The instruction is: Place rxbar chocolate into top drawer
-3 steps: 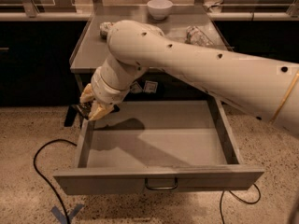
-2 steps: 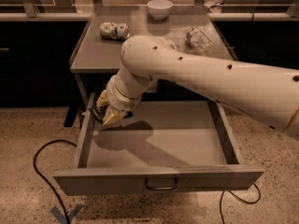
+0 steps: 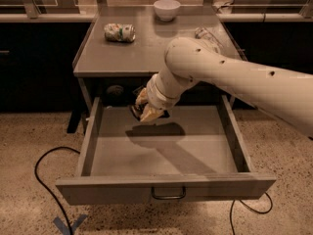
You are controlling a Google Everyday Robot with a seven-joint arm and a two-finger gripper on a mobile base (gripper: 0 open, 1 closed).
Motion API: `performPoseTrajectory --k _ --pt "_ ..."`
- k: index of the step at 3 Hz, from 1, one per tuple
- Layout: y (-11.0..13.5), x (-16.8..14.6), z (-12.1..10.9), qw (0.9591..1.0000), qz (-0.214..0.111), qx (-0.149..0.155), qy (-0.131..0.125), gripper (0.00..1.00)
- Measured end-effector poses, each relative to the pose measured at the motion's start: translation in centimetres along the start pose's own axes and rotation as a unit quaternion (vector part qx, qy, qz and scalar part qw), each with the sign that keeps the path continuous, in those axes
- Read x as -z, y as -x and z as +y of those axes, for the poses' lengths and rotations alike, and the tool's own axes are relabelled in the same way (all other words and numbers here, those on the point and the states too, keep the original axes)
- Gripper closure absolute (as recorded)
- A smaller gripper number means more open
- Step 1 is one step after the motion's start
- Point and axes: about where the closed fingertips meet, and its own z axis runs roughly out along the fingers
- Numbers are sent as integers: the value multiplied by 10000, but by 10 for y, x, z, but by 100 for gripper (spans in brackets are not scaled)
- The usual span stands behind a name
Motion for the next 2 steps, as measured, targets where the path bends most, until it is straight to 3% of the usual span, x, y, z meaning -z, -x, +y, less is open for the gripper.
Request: performPoseTrajectory --k 1,2 --pt "-32 -28 6 9985 -388 -394 30 100" --pt "-45 -68 11 9942 -846 -610 275 100"
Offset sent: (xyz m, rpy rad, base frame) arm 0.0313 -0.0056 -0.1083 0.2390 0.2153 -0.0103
